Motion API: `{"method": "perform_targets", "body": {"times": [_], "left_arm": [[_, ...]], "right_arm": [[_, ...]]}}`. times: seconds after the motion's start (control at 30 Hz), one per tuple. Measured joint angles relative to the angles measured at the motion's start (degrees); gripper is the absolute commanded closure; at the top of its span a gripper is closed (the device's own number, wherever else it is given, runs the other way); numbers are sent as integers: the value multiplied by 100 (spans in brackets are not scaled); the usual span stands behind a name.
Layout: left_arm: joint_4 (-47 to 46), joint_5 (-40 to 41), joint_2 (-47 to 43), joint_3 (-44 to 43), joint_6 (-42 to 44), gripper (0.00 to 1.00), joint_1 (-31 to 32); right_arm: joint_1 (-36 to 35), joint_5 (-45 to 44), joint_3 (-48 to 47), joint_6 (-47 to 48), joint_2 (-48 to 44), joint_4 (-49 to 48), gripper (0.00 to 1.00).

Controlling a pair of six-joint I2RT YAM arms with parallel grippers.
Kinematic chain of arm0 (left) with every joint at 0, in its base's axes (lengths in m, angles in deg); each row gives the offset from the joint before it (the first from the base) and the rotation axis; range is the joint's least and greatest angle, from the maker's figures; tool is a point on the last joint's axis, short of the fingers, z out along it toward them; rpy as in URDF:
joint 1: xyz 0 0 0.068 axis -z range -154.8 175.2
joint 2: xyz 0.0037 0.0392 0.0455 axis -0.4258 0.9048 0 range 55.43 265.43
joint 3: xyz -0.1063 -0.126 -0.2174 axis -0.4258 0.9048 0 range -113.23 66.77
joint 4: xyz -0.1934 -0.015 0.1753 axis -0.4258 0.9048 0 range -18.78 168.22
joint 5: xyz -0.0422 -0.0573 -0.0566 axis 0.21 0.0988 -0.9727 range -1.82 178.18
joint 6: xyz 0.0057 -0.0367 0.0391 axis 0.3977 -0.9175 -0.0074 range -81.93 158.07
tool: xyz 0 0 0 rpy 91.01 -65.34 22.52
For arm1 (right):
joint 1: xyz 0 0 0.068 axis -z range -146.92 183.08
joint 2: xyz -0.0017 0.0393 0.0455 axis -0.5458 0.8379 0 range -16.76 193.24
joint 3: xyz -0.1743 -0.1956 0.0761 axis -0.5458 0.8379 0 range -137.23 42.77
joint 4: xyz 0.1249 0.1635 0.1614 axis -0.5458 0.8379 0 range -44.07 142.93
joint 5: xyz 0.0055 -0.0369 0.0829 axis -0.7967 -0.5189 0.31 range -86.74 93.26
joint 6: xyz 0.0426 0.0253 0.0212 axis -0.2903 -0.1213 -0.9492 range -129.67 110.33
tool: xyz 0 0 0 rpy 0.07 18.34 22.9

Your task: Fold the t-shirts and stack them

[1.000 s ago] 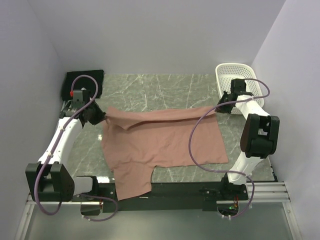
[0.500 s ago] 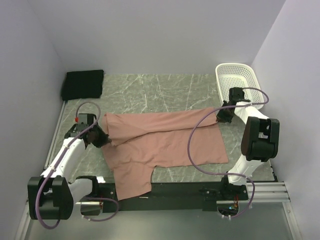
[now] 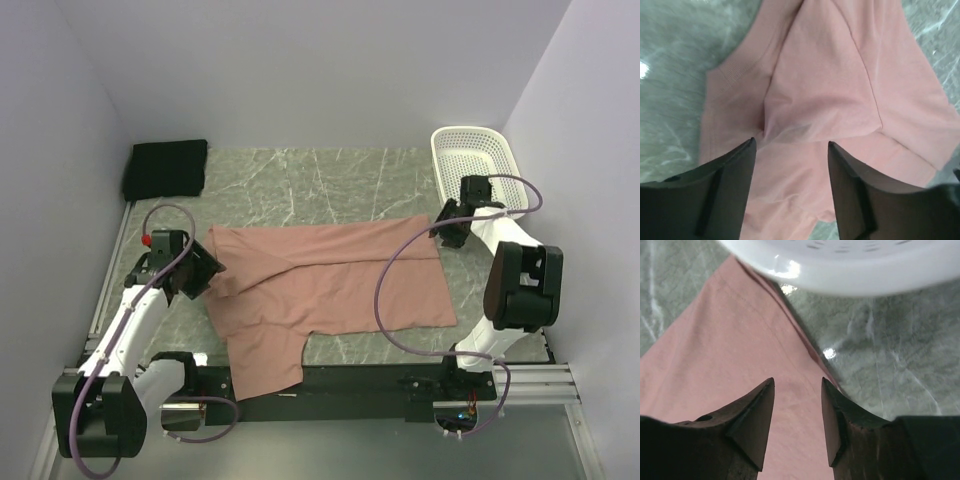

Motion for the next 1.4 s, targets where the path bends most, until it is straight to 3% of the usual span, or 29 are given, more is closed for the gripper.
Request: {"method": "perform_targets", "body": {"times": [0.13,0.3,0.47,0.67,0.93,1.1,1.23,1.4], "left_arm": [[0,297,61,-223,61,30,-2],[-433,601,1040,-822,284,34,-153],[-861,754,2358,-1637,549,44,-216],[-1119,730,3541,-2417,667,44,-240],[-1187,713,4288,-2549,715,46,-240],[-1176,752,4533,-2715,752,58,-243],[-1152,866,4614,-2767,756,74,-299],[-1080,1091,4614,-2767,815,81,-538]], "right_arm": [[0,96,35,92,-385,-52,50],[-15,372,-101,131,-435,-179,51],[-85,586,-638,101,63,-291,55],[-210,660,-1281,42,909,-350,56],[-315,662,-1480,-63,1519,-302,56],[-426,649,-1565,-90,1674,-306,57],[-476,623,-1587,-107,1727,-304,57],[-553,520,-1644,-136,1766,-256,57]]}}
